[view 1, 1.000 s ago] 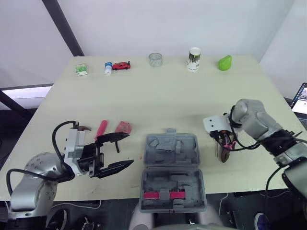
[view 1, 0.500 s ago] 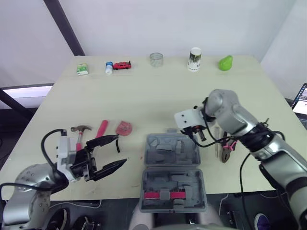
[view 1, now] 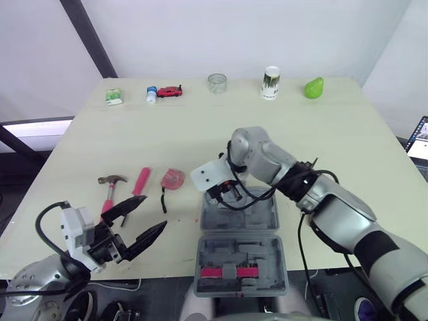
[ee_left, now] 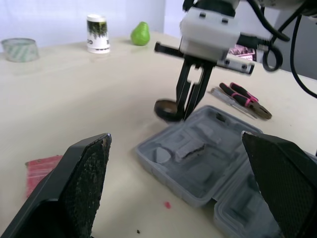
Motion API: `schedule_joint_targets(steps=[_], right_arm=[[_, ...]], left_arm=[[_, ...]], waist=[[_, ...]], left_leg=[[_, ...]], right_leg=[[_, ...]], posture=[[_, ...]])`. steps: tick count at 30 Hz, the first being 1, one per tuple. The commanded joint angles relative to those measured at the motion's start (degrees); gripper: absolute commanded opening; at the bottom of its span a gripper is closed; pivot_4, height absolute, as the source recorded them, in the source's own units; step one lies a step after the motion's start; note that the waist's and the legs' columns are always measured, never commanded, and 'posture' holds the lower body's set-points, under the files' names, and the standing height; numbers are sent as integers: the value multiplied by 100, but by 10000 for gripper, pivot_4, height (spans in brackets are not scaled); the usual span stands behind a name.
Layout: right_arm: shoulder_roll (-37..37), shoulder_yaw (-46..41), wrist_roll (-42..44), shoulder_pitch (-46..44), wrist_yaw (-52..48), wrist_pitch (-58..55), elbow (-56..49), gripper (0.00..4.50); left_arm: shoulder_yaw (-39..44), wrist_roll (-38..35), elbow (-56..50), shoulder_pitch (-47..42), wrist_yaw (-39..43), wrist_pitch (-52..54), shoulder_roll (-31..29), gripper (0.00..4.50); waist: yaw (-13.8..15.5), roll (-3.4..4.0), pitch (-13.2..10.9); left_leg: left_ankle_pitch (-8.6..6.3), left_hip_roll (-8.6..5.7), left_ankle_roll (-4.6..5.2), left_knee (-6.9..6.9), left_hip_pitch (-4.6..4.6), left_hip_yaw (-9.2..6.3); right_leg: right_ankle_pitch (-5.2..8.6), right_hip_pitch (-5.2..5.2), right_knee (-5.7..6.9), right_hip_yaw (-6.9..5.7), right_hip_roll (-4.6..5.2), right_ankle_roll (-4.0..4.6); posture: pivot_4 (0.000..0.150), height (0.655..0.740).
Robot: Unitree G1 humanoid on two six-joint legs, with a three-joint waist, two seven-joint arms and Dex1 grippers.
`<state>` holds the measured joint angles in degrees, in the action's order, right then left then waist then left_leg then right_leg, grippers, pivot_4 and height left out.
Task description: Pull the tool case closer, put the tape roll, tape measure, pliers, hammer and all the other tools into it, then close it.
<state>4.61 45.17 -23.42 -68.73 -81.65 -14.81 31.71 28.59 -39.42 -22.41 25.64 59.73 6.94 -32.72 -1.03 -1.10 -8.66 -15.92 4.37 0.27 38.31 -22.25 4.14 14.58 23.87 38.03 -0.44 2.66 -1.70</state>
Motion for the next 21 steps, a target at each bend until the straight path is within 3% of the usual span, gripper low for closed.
schedule_joint_targets(steps=[1,21], right_arm=[[-326,105,-123,-141,309,483,439,559],[-582,97,-356,18,528,983,1180,559]], left_arm=[[364,39,-161,148,-255,-85,-2,45000],[305,89,-73,115,-314,131,-200,45000]], waist=[[11,-4,2],[-14,-3,1]], left_leg=[[0,0,0,0,-8,-2],[1,1,-2,1,-29,-4]], right_leg=[[0,4,-1,-4,2,0],[-1,24,0,-6,2,1]], posture=[[1500,7400],[1500,7400]])
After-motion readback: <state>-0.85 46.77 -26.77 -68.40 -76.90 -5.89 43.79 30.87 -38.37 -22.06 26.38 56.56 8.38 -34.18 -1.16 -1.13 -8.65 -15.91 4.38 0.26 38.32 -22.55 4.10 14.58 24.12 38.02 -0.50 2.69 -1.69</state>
